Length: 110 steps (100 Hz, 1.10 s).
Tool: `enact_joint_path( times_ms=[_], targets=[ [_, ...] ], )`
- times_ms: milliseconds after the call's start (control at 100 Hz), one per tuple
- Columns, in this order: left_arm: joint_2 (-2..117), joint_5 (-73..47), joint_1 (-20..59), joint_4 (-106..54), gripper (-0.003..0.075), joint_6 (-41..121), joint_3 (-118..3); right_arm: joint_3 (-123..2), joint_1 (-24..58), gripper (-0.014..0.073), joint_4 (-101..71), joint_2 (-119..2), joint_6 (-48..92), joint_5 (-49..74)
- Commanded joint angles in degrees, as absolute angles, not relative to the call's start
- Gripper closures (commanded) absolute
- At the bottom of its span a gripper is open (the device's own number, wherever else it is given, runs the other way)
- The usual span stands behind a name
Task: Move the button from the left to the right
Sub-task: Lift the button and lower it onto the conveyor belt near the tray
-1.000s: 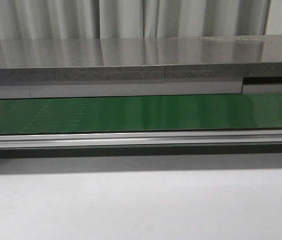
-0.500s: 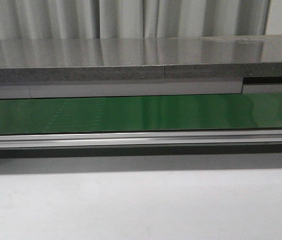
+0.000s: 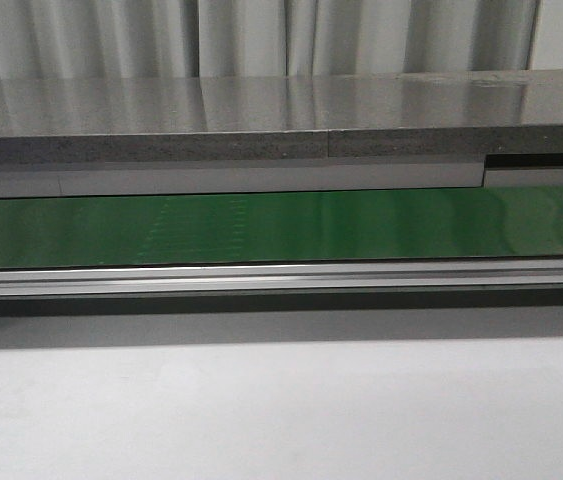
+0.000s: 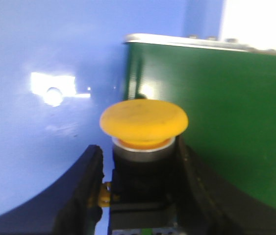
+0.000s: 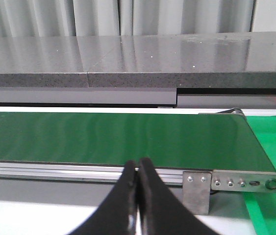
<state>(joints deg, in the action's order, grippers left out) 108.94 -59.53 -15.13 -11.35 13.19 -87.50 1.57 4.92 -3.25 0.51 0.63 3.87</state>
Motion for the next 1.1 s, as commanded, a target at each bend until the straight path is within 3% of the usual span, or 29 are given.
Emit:
enact_joint_path(
  times_ms=[0, 600, 720, 910, 980, 1090],
  targets=[
    [105.58, -58.65, -12.87, -10.18, 0.0741, 13.27, -89.19, 0.64, 5.07, 0.0662, -2.54, 1.69, 0.76, -0.63],
    [108.37, -60.03, -10.02, -8.06, 0.0722, 13.27, -89.19, 0.64, 5.07, 0.0662, -2.54, 1.69, 0.76, -0.63],
    [108.37, -60.03, -10.02, -8.06, 0.0586, 13.27, -89.19, 0.64, 5.07, 0.0662, -2.54, 1.69, 0.76, -0.63],
    [108.37, -59.76, -10.02, -8.06, 0.0189, 13.27, -89.19, 0.64, 5.07, 0.0662, -2.54, 1.69, 0.76, -0.63],
    [108.27, -59.76, -10.02, -8.06, 0.0116, 13.27, -89.19, 0.64, 5.07, 0.0662, -2.54, 1.69, 0.76, -0.63],
    [107.79, -59.76, -10.02, -9.60, 0.0099, 13.27, -89.19, 0.64, 5.07, 0.0662, -2.54, 1.69, 0.76, -0.63]
  ],
)
